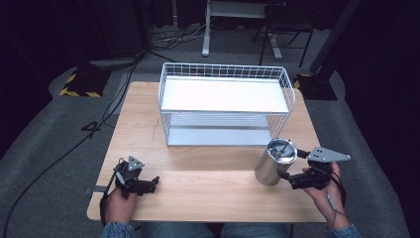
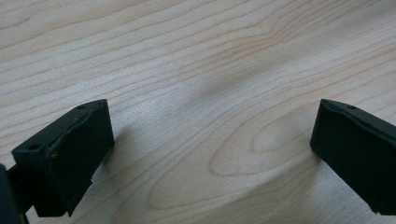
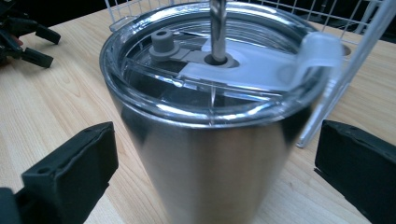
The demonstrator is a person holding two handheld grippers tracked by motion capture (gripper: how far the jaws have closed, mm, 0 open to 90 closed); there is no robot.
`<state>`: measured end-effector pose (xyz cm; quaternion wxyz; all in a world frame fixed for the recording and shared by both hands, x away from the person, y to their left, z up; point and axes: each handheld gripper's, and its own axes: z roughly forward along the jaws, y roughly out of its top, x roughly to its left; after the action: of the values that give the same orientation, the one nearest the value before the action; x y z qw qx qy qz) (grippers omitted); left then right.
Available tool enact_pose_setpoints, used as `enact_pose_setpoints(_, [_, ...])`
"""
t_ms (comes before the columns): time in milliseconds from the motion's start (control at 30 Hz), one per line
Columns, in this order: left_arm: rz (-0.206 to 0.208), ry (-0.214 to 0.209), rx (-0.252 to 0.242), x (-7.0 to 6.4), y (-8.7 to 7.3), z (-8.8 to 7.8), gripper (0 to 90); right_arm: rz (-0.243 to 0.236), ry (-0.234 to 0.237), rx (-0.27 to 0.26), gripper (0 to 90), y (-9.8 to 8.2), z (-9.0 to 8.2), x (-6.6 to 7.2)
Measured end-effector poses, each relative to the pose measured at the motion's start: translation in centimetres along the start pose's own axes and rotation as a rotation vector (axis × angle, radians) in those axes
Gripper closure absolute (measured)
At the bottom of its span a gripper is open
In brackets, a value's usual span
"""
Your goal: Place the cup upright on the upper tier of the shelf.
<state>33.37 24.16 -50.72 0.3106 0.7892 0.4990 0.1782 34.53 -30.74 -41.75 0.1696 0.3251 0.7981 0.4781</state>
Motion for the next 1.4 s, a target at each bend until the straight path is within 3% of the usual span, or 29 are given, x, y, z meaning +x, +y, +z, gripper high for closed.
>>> enact_pose_setpoints(300, [0.0,0.0,0.0,0.0,0.0,0.0,0.0,-0.009,0.006,-0.008,0.0,0.2,1.4,0.1])
enact_pose_setpoints(533, [0.0,0.0,0.0,0.0,0.0,0.0,0.0,-0.062,-0.035,-0.008,0.2,0.1,2.5,0.4])
enact_pose_setpoints(800, [0.0,0.0,0.0,0.0,0.0,0.0,0.0,-0.043,-0.067,-0.005,0.2,-0.2,3.5,0.6])
enact_pose_setpoints(1033, [0.0,0.0,0.0,0.0,0.0,0.0,0.0,-0.053,-0.046,-0.037,2.8,-0.3,3.4,0.4])
enact_pose_setpoints(1400, [0.0,0.0,0.0,0.0,0.0,0.0,0.0,-0.036,-0.063,-0.04,3.6,-0.3,3.4,0.7])
